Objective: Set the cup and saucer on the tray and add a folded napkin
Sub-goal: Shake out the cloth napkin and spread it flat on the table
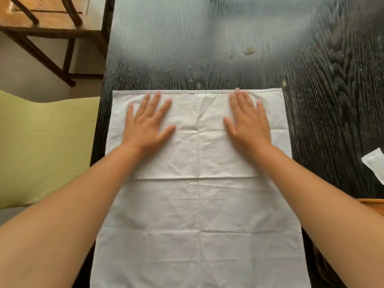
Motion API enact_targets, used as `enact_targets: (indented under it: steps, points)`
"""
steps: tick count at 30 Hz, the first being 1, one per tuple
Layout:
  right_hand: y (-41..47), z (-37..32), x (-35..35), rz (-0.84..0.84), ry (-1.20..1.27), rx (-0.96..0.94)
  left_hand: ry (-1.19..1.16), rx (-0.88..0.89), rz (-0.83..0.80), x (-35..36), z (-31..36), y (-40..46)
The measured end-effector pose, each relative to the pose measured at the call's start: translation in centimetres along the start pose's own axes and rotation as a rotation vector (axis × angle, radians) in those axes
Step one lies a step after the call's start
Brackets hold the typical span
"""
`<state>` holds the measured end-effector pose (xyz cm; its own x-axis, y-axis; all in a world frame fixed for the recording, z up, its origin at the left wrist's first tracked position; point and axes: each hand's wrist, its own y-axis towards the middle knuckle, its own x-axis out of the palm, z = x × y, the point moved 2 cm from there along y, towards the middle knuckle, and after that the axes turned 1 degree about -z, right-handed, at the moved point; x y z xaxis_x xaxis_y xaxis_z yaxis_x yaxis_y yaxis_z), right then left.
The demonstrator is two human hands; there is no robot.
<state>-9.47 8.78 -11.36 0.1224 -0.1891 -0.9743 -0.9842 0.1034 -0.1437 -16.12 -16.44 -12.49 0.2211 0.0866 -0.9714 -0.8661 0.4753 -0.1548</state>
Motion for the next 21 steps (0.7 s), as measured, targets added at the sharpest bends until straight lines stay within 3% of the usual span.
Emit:
enact_targets:
  steps: [5, 10, 14, 21]
  points:
    - [-0.7, 5.0, -0.9, 0.053, -0.017, 0.151, -0.025, -0.161, 0.072, -0.5, -5.5, -1.6]
    - [-1.0, 4.0, -1.3, 0.019, -0.014, 0.196, -0.003, -0.242, 0.007, -0.9, -4.3, -2.0]
    - [-6.1, 0.7, -1.4, 0.057, 0.057, 0.062, -0.119, -0.111, 0.026, -1.0, 0.0, -8.0]
    - [-22.4, -2.8, 0.4, -0.071, 0.100, -0.117, -0.190, 0.063, -0.148, 1.4, 6.5, -25.8]
